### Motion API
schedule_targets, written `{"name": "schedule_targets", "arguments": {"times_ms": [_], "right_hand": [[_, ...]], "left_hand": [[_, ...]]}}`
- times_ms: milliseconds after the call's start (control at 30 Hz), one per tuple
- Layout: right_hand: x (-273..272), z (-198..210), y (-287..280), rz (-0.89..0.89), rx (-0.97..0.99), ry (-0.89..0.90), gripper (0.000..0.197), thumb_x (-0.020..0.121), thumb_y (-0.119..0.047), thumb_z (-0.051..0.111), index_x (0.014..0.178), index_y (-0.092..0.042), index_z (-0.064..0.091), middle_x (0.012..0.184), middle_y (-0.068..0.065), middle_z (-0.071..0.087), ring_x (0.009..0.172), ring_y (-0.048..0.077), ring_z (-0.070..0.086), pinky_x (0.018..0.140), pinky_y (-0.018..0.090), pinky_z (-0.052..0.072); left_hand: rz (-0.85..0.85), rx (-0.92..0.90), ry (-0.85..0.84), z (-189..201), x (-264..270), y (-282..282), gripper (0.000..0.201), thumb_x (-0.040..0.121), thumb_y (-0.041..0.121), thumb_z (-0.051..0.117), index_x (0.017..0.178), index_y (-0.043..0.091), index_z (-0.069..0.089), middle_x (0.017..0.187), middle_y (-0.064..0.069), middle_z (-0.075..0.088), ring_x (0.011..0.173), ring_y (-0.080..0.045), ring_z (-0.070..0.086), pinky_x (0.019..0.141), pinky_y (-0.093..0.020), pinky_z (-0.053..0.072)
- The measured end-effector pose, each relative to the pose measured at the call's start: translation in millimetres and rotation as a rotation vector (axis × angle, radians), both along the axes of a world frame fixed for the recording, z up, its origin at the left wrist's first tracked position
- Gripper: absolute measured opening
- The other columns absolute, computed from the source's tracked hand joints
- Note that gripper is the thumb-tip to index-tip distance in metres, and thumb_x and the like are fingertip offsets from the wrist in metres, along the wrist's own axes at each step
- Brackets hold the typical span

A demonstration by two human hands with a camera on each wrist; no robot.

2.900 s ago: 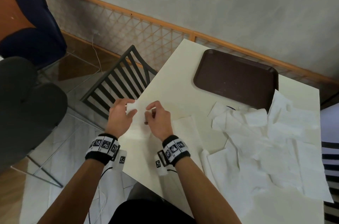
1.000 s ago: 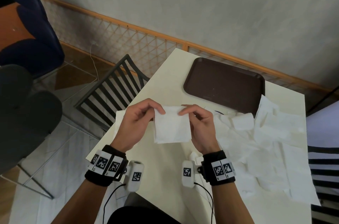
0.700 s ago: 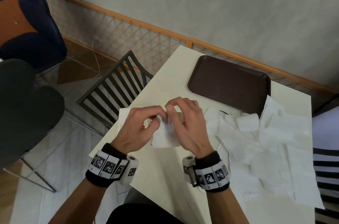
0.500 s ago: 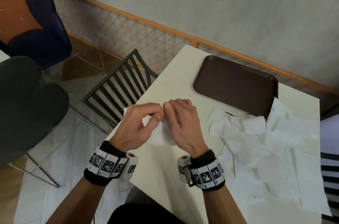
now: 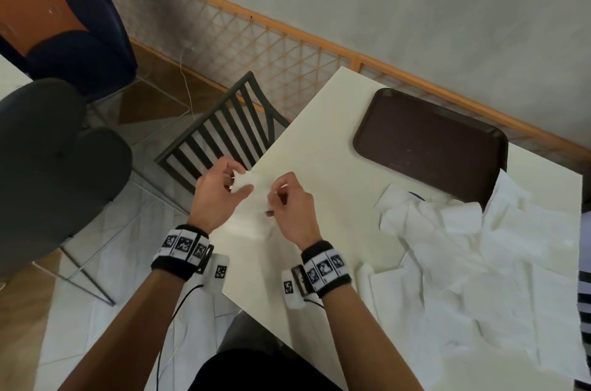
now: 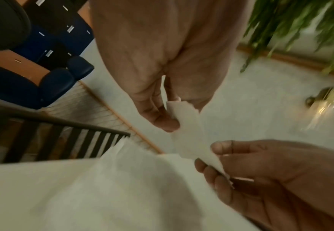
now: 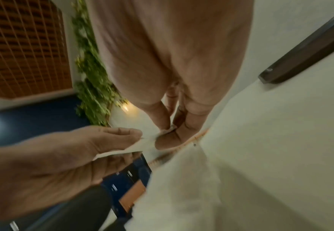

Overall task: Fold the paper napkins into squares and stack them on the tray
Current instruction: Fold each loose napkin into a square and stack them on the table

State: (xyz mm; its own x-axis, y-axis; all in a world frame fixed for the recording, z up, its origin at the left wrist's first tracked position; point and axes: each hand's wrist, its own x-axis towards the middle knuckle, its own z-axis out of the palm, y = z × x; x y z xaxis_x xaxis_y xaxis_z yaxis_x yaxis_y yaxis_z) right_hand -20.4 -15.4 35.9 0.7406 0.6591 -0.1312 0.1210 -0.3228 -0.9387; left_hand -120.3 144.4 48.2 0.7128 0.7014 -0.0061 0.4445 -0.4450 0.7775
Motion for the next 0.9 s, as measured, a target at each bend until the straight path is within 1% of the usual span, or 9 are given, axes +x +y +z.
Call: {"name": "schedule_targets", "arguments": {"times_ms": [67, 167, 300, 400, 500, 600, 700, 767, 900], "right_hand": [[1, -22, 9, 0.042, -0.129, 0.009, 0.014, 0.106, -0.003, 0.058, 0.108, -0.017, 0.060, 0.098, 0.009, 0.075, 0.082, 0.026, 0.075, 0.079, 0.036, 0.064], [3, -38, 10, 0.121, -0.251, -0.068, 0.019, 0.102, -0.002, 0.054, 0.115, -0.012, 0.065, 0.108, 0.011, 0.072, 0.096, 0.028, 0.069, 0.091, 0.039, 0.058], [12, -25, -32, 0.115, -0.279, -0.251, 0.015, 0.099, -0.015, 0.063, 0.114, -0.017, 0.062, 0.107, 0.005, 0.068, 0.093, 0.027, 0.067, 0.088, 0.044, 0.059], [25, -18, -93, 0.109, -0.399, -0.368, 0.017, 0.101, -0.029, 0.067, 0.116, -0.022, 0.062, 0.110, 0.001, 0.068, 0.099, 0.027, 0.067, 0.087, 0.046, 0.059], [44, -20, -160, 0.183, -0.681, -0.357, 0.037, 0.099, -0.055, 0.069, 0.124, -0.030, 0.061, 0.119, -0.004, 0.066, 0.111, 0.023, 0.060, 0.098, 0.044, 0.054], [56, -27, -206, 0.299, -0.853, -0.247, 0.049, 0.090, -0.064, 0.077, 0.120, -0.026, 0.068, 0.114, -0.007, 0.066, 0.111, 0.021, 0.058, 0.101, 0.040, 0.049], [61, -31, -228, 0.296, -0.723, -0.178, 0.035, 0.091, -0.044, 0.086, 0.098, -0.013, 0.071, 0.093, -0.004, 0.067, 0.096, 0.021, 0.063, 0.087, 0.037, 0.051], [58, -21, -231, 0.259, -0.486, -0.126, 0.030, 0.094, -0.042, 0.086, 0.090, -0.017, 0.070, 0.085, -0.004, 0.066, 0.086, 0.013, 0.064, 0.082, 0.035, 0.050], [44, 26, -223, 0.244, -0.036, -0.002, 0.015, 0.102, -0.028, 0.080, 0.093, -0.017, 0.077, 0.089, 0.003, 0.075, 0.089, 0.014, 0.072, 0.093, 0.033, 0.055]], "left_hand": [[-0.007, 0.028, 0.126, -31, 3, 5, 0.029, 0.091, 0.024, 0.084, 0.109, 0.032, 0.063, 0.102, 0.009, 0.061, 0.102, -0.024, 0.063, 0.089, -0.040, 0.056], [-0.038, 0.030, 0.316, -59, 4, 0, 0.030, 0.096, 0.027, 0.077, 0.123, 0.025, 0.065, 0.138, -0.005, 0.051, 0.133, -0.034, 0.050, 0.115, -0.051, 0.046], [0.006, 0.246, 0.324, -56, -3, -26, 0.040, 0.091, 0.028, 0.079, 0.129, 0.027, 0.065, 0.154, -0.011, 0.036, 0.139, -0.043, 0.031, 0.114, -0.061, 0.036], [-0.029, 0.292, 0.150, -53, -14, -52, 0.034, 0.089, 0.022, 0.082, 0.120, 0.029, 0.070, 0.146, -0.006, 0.049, 0.134, -0.041, 0.042, 0.104, -0.049, 0.037], [-0.173, 0.207, 0.015, -49, -20, -85, 0.027, 0.091, 0.018, 0.081, 0.108, 0.035, 0.070, 0.127, 0.005, 0.065, 0.126, -0.027, 0.056, 0.104, -0.035, 0.033], [-0.253, 0.038, 0.013, -46, -23, -123, 0.021, 0.096, 0.017, 0.077, 0.104, 0.035, 0.071, 0.116, 0.015, 0.068, 0.111, -0.013, 0.054, 0.101, -0.037, 0.047], [-0.350, -0.084, -0.017, -47, -17, -155, 0.015, 0.098, 0.021, 0.077, 0.105, 0.034, 0.072, 0.110, 0.017, 0.072, 0.107, -0.006, 0.063, 0.095, -0.043, 0.057], [-0.436, -0.229, -0.035, -39, -10, -172, 0.019, 0.097, 0.030, 0.080, 0.113, 0.034, 0.071, 0.117, 0.018, 0.072, 0.115, -0.005, 0.065, 0.100, -0.040, 0.057], [-0.591, -0.508, -0.034, -13, 6, -196, 0.059, 0.086, 0.038, 0.091, 0.137, 0.032, 0.062, 0.132, 0.011, 0.071, 0.128, -0.008, 0.065, 0.108, -0.033, 0.053]]}}
